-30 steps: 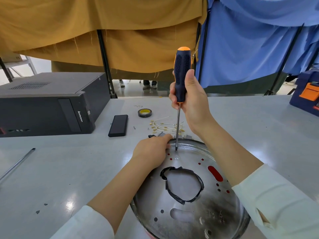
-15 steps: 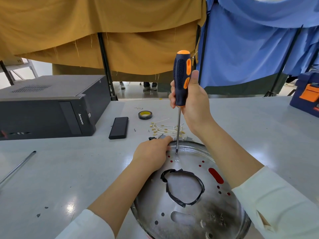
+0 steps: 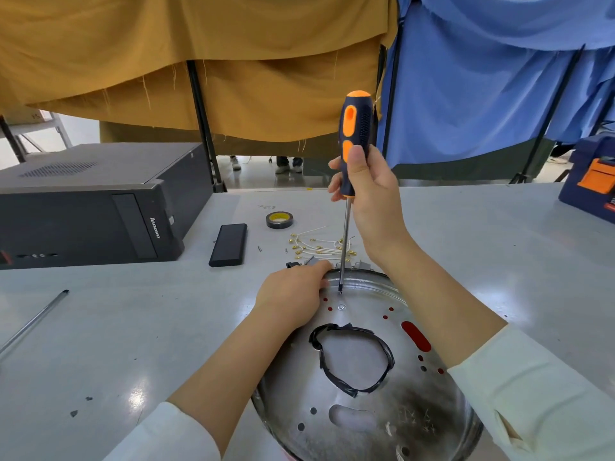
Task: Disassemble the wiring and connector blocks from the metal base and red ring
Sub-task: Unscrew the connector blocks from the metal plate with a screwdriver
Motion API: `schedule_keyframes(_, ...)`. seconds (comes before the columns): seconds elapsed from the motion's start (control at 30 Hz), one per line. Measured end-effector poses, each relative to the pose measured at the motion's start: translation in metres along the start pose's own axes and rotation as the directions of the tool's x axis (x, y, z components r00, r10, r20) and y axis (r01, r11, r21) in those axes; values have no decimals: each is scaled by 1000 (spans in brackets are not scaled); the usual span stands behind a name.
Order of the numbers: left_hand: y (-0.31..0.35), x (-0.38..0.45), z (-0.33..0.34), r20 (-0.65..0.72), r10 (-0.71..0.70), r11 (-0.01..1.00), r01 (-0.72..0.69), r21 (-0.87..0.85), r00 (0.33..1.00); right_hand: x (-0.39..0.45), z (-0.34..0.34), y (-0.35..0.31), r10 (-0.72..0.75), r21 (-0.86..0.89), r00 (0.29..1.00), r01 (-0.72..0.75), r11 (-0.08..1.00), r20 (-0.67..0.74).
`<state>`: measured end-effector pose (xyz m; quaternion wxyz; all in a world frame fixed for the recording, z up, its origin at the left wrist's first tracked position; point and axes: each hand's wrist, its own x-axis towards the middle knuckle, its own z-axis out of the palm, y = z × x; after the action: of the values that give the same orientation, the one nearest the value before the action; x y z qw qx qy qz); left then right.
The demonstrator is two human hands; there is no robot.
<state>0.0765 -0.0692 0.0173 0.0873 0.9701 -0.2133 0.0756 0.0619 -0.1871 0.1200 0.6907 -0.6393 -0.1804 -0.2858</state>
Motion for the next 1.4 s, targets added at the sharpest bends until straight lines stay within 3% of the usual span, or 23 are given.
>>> schedule_keyframes(0.13,0,0,1,-1,3,1000,-3,12,1000,1,-3,-2,36,129,998,-41,991,41)
schedule_keyframes(0.3,1,-3,-2,-27,8,999,-9,-34,1000,-1,-1,1,-21,43,1000,21,999,10)
schedule_keyframes(0.43,4,-9,-5,-68,92,991,-98,-96,993,1,0,3,25,45,999,-23,999,-39)
schedule_keyframes(0.5,5,-8,-4,-45,115,991,-118,-70,992,2,-2,3,46,115,998,-42,992,-38)
schedule_keyframes(0.63,3,-5,-3,-80,114,975,-127,-184,990,1,-4,-1,77,274,997,-80,958,20)
schedule_keyframes(0.93,3,-4,-3,-39,125,976,-129,-172,991,0,-1,1,49,171,997,-38,985,-58)
schedule_keyframes(1.13,5,-3,-3,-67,115,978,-125,-169,991,2,0,-1,118,325,993,-104,940,-24)
schedule_keyframes(1.4,9,-4,-4,-77,127,983,-135,-120,989,-2,5,2,63,179,997,-56,982,-38)
